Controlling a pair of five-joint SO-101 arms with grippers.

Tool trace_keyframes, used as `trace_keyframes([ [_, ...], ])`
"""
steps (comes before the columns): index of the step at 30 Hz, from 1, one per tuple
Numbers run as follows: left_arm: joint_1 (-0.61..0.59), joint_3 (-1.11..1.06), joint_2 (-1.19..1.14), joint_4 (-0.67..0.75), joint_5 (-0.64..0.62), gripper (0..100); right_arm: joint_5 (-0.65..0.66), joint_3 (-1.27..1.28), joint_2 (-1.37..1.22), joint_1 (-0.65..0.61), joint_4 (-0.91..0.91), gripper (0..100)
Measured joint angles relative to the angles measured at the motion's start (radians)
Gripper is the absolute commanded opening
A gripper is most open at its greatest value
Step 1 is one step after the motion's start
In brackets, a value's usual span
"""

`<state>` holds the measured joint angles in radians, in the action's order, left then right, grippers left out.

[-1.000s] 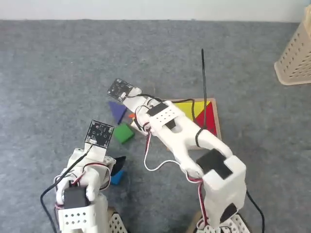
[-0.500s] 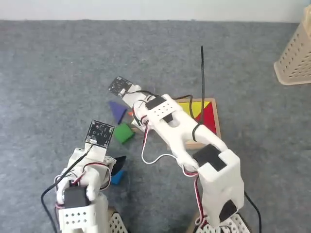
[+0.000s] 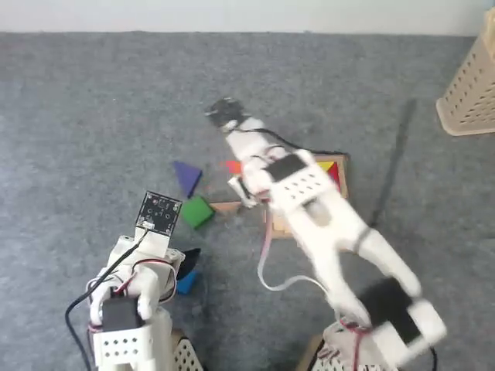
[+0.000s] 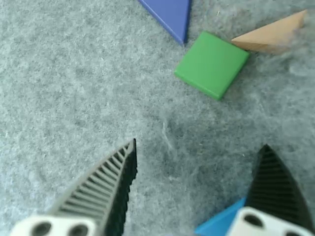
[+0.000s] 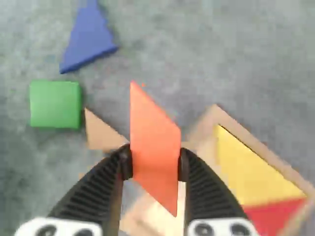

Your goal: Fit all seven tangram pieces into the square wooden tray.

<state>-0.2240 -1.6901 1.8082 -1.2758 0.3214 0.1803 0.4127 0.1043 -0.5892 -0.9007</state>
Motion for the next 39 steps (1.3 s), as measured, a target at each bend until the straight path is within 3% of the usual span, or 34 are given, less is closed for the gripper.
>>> trace_keyframes([
  [8, 0.000, 0.000, 0.000, 0.000, 0.000, 35, -0.008, 0.155, 0.206, 0.143, -0.018, 3.7],
  [13, 0.000, 0.000, 0.000, 0.000, 0.000, 35, 0.279, 0.184, 0.206, 0.143, -0.143, 3.7],
  [16, 0.000, 0.000, 0.000, 0.000, 0.000, 35, 0.356, 0.272, 0.206, 0.141, -0.133, 3.7],
  [39, 0.000, 0.000, 0.000, 0.000, 0.000, 35, 0.348, 0.431, 0.187, 0.207, 0.011, 3.7],
])
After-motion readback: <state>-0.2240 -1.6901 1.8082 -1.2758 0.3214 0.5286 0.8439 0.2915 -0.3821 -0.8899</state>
